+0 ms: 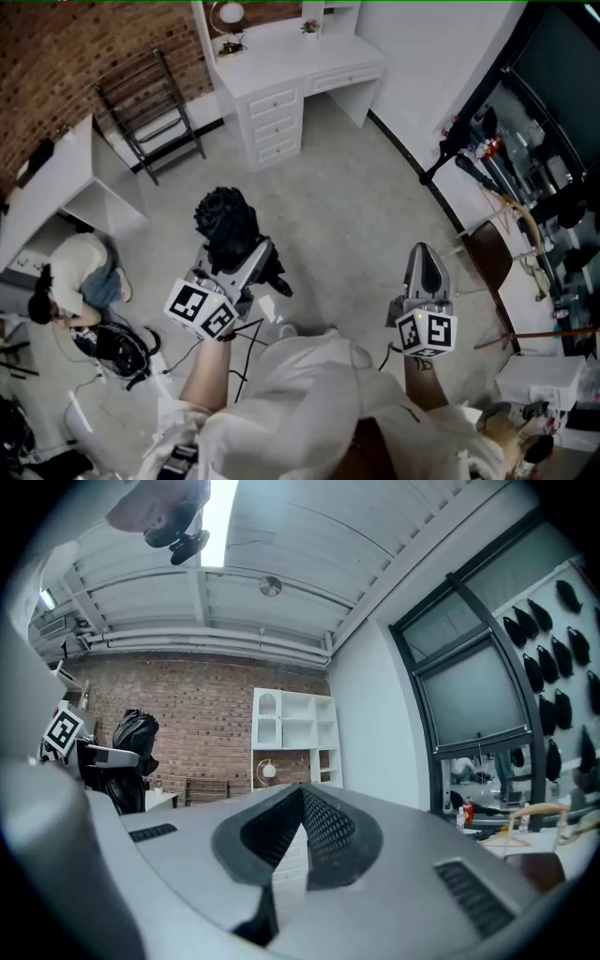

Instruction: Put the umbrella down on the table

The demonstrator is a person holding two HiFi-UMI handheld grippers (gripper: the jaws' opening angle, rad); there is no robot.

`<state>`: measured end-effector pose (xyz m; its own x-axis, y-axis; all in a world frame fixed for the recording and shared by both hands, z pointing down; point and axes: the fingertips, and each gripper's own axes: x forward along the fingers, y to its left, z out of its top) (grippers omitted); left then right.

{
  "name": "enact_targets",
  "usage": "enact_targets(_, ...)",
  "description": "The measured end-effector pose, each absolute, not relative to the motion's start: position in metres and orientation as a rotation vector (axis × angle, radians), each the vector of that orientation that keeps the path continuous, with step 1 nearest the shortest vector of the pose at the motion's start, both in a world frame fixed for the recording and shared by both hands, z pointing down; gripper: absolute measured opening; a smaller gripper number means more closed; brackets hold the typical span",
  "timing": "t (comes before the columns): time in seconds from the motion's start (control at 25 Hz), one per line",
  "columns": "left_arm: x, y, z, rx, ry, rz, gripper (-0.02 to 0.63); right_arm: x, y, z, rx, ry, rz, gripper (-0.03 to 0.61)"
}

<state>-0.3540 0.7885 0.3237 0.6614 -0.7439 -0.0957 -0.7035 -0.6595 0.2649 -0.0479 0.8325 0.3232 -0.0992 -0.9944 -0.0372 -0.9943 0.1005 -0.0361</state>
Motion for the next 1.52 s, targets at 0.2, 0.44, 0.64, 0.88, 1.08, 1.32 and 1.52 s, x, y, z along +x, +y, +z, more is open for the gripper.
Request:
enact_targets(0.2, -0.357, 0.785, 0.334, 2.68, -1.147, -0.287, 0.273, -0.056, 0.829, 0.328, -2.114, 2.282, 0.003, 0.018)
enact_targets(0.44, -0.391, 0.769, 0.341, 2.652, -1.126, -0.3, 0.273, -0.088, 0.818, 0.33, -2.166, 2.307, 0.009, 0.018)
enact_targets(0.64, -0.4, 0.776, 0.347, 2.651, -1.116, -0.299, 0.273, -0.1, 0.824, 0.33, -2.17, 2.31, 0.025, 0.018)
enact_targets(0.88, -0.4, 0.769, 0.347, 2.65, -1.12, -0.309, 0.273, -0.104, 0.814, 0.332, -2.162, 2.321, 0.015, 0.018)
enact_targets(1.08, -0.391, 0.755, 0.347, 2.649, -1.112, -0.287, 0.273, -0.098, 0.797, 0.331, -2.148, 2.315, 0.011, 0.018)
enact_targets(1.32, -0.363, 0.727, 0.343, 2.677, -1.084, -0.257, 0.273, -0.07, 0.778, 0.332, -2.169, 2.261, 0.005, 0.018)
enact_targets(1.52, -0.324, 0.693, 0.341, 2.706, -1.054, -0.235, 0.273, -0.032, 0.754, 0.342, -2.196, 2.218, -0.026, 0.018)
